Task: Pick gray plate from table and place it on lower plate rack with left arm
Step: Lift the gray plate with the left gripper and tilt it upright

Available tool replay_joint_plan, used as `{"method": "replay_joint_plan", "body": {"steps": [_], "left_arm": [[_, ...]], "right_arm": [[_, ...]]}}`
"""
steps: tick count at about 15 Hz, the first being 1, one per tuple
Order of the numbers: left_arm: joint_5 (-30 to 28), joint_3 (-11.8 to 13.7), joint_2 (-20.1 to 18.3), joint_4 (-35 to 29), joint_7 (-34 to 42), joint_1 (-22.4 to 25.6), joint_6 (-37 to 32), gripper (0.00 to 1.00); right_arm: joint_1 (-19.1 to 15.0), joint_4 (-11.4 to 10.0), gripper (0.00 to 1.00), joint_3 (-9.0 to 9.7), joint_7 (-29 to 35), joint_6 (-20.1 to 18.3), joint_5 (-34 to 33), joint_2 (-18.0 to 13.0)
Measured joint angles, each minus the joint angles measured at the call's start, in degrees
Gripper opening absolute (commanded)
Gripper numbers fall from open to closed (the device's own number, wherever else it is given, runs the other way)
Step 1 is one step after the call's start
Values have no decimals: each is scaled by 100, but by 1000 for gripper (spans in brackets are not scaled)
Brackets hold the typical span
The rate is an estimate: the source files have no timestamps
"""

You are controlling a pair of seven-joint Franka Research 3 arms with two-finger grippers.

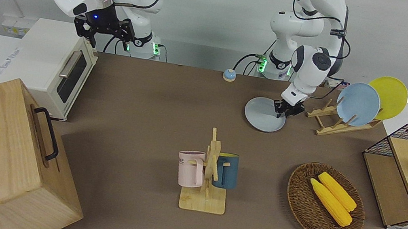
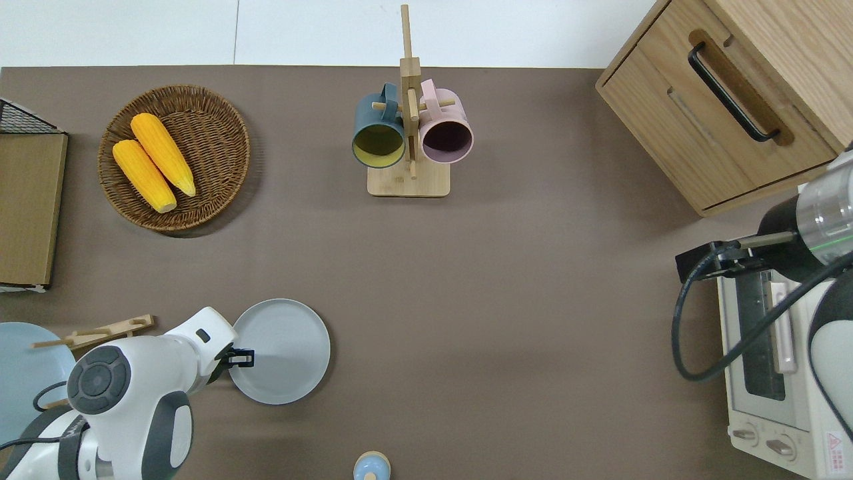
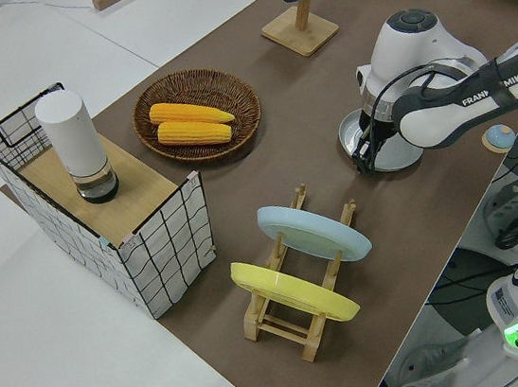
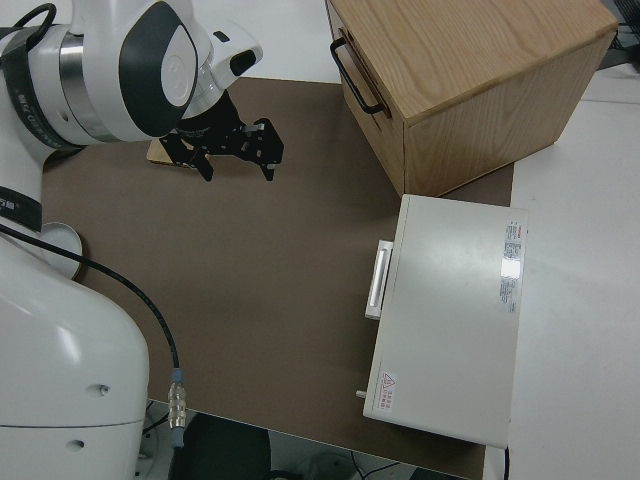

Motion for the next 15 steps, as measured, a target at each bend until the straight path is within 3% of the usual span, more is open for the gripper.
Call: {"method": "replay_joint_plan", "body": {"steps": [15], "left_arm": [[-45,29,-106,91,-28,1,-28,0]], "right_arm": [[0,0,983,0,0,0,0,0]]}}
